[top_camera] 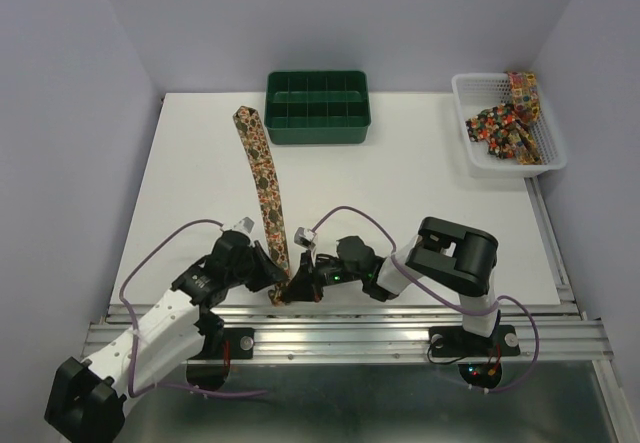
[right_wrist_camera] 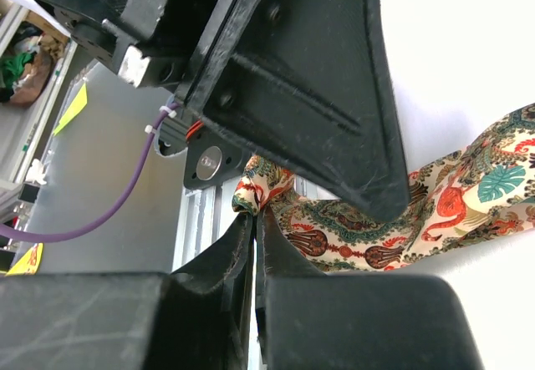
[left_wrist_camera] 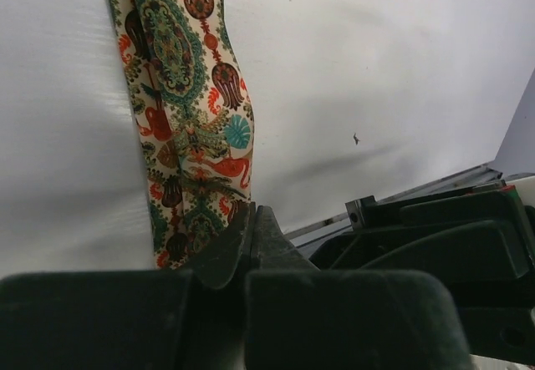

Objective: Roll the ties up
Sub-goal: Roll the tie

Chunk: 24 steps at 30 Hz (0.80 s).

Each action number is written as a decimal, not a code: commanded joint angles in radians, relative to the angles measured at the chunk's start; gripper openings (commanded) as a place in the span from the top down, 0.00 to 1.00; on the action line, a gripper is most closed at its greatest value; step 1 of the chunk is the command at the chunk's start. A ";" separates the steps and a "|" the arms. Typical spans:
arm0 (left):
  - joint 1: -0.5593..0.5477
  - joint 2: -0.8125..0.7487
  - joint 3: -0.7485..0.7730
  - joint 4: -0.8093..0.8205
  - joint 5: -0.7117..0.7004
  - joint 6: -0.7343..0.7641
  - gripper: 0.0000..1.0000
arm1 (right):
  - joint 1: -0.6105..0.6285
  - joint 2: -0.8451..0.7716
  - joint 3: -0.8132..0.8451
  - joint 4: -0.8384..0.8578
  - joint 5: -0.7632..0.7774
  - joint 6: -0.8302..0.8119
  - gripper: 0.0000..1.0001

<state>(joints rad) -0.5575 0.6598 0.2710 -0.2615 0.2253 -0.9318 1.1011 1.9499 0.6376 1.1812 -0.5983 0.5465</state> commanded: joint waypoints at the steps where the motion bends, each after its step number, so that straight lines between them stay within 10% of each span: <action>1: -0.015 0.026 -0.016 0.054 0.054 0.044 1.00 | 0.008 -0.026 -0.015 0.058 -0.006 -0.003 0.99; 24: -0.137 0.184 0.054 -0.074 -0.099 -0.076 1.00 | 0.006 -0.120 -0.075 0.051 0.067 0.009 0.99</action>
<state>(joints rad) -0.6804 0.8207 0.2855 -0.3088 0.1574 -0.9871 1.1011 1.8816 0.5819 1.1824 -0.5793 0.5587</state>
